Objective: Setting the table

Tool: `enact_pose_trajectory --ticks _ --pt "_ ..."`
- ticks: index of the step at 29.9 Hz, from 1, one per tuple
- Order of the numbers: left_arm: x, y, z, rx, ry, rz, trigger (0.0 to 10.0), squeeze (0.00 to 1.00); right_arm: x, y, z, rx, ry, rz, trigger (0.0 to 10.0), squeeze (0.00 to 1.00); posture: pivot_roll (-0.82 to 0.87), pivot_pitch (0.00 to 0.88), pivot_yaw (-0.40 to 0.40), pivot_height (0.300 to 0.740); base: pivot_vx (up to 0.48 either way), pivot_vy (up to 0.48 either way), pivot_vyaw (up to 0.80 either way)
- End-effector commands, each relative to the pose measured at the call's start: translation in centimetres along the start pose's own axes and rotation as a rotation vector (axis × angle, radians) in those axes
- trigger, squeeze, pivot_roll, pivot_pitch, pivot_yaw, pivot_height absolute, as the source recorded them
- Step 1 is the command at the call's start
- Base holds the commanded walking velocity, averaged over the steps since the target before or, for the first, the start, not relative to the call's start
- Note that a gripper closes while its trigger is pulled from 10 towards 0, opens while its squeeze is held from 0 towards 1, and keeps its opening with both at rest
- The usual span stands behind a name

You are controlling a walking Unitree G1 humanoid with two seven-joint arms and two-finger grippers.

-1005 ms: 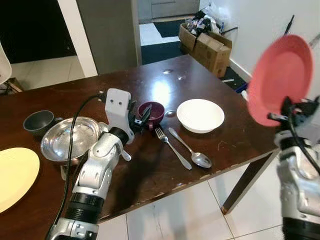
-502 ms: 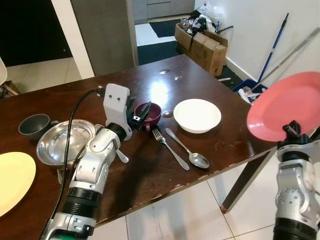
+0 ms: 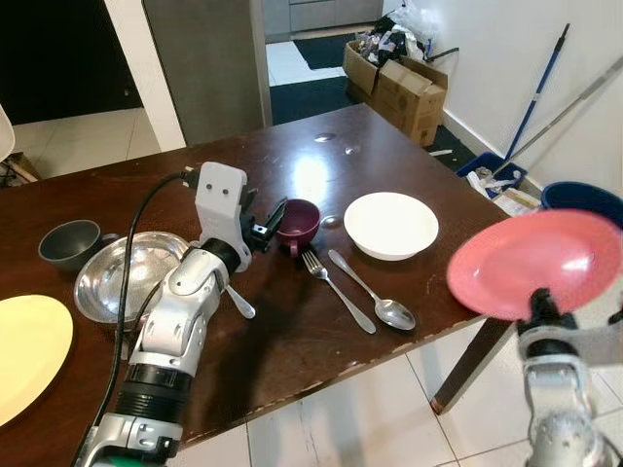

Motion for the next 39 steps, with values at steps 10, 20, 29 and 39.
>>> enact_pose_trajectory --ticks 10,20,29,39 --pt "-1.0 1.4 -1.2 -0.223 -0.176 0.055 10.0 0.0 -4.0 -3.2 -1.9 0.231 -0.202 0.068 10.0 0.0 -0.12 0.065 0.121 0.74 0.0 0.0 0.0" --pt "0.1 -0.4 -3.9 -0.415 -0.408 0.256 10.0 0.0 -5.4 -3.9 -2.5 0.306 -0.27 0.136 10.0 0.0 -0.11 0.065 0.131 0.74 0.0 0.0 0.0" --pt "0.5 -0.7 -5.4 -0.468 -0.472 0.341 10.0 0.0 -5.2 -6.6 -0.3 0.425 -0.258 0.23 10.0 0.0 -0.08 0.061 0.139 0.74 0.0 0.0 0.0" --pt "1.1 0.4 -5.8 -0.484 -0.456 0.326 10.0 0.0 -6.9 -7.0 2.1 0.408 -0.297 0.24 10.0 0.0 -0.05 0.063 0.144 0.74 0.0 0.0 0.0"
Point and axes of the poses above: a point about 5 cm out from each wrist's last joint towards the gripper, its own z axis pointing out of the wrist towards the gripper, its own x axis along the axis of the wrist's last joint, y = z × x, the point moved 5 cm from there along z, pointing out of the wrist towards the gripper, and after that the axes turned 15 degrees about -z, right-handed, at the moved point
